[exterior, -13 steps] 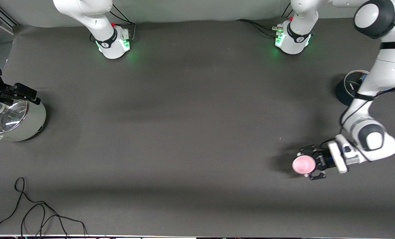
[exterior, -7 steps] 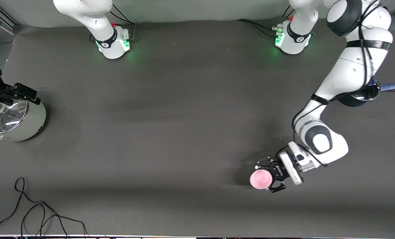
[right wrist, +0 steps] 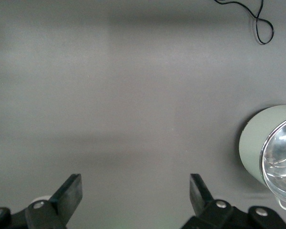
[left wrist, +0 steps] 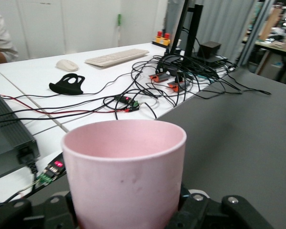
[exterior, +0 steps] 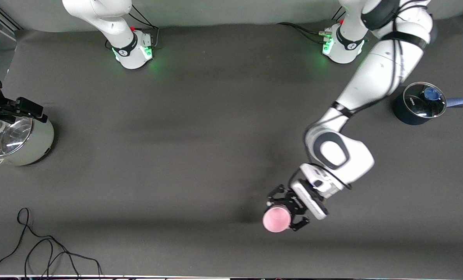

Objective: Transfer pink cup from left to right arm
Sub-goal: 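Lift the pink cup and carry it toward the table's middle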

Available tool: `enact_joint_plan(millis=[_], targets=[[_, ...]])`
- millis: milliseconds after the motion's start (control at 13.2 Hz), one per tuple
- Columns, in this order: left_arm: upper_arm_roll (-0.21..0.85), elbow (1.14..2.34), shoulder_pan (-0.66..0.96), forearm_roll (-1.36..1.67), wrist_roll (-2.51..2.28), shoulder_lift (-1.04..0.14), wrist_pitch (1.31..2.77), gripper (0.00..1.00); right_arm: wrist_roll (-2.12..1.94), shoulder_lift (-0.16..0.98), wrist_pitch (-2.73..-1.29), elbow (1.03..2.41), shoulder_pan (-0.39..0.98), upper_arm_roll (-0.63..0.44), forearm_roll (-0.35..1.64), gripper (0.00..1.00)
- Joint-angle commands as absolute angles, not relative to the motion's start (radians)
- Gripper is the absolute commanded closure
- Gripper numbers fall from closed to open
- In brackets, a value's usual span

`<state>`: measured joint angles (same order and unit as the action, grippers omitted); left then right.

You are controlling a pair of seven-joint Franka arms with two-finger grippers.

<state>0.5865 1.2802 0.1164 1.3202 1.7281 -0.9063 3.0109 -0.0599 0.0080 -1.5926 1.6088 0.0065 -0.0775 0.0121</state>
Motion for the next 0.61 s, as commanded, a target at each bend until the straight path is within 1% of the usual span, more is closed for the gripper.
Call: enact_joint_plan(millis=[0,76,228,303,531], targets=[[0.491,1.168,0.340,1.318,1.568,-0.923,3.219,1.00,-0.075,0.009,-1.592,1.600,0.014,-0.083,0.003,0.00],[0.442,1.166,0.398,1.318,1.516,-0.916,3.235,1.00,-0.075,0.009,-1.592,1.600,0.014,-0.083,0.003,0.00],[0.385,1.148,0.489,1.313,1.433,-0.913,3.285,1.00,-0.075,0.009,-1.592,1.600,0.014,-0.083,0.003,0.00],[0.370,1.140,0.527,1.310,1.410,-0.914,3.318,1.00,-0.075,0.009,-1.592,1.600,0.014,-0.083,0.003,0.00],[0.344,1.114,0.589,1.310,1.402,-0.914,3.339,1.00,-0.075,0.009,-1.592,1.598,0.014,-0.083,0.003,0.00]])
